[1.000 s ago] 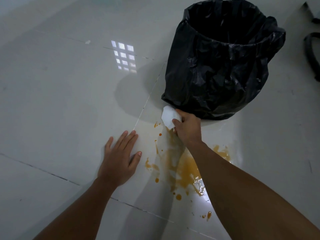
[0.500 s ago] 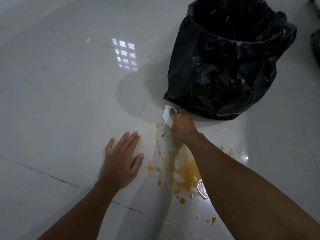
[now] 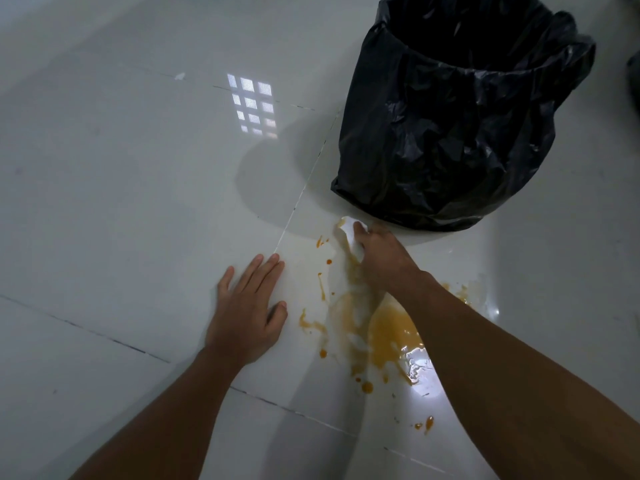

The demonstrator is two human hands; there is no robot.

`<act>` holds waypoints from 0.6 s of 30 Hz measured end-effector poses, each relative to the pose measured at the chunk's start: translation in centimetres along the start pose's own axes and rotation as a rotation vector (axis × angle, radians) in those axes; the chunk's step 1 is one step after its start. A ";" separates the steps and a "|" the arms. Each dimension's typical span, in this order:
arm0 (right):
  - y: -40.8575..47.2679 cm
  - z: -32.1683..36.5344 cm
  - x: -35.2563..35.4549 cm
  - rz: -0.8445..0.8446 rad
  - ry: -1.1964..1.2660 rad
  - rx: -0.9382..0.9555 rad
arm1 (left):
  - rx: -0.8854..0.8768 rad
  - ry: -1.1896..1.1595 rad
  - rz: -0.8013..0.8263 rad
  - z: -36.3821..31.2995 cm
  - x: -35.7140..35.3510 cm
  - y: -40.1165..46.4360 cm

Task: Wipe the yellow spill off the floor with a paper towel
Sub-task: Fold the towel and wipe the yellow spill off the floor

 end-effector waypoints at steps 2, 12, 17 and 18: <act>0.0 0.6 -0.2 0.046 0.027 -0.028 | -0.014 0.015 0.020 0.0 -0.1 -0.1; -2.3 5.2 -1.5 0.168 -0.040 0.191 | -0.044 0.092 0.256 -0.4 0.7 -0.1; -5.2 5.5 -2.2 0.143 -0.077 0.257 | -0.078 0.042 0.314 -0.1 0.7 -0.5; -5.7 5.3 -2.3 0.141 -0.075 0.262 | -0.082 0.037 0.321 -0.1 0.7 -0.5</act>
Point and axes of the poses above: each hand's wrist, its own y-axis towards the middle knuckle, its own x-axis out of the back of the hand, z = x × y, the point moved 2 cm from there along y, towards the middle knuckle, and after that the axes turned 12 degrees about -x, right-handed, at the moved point
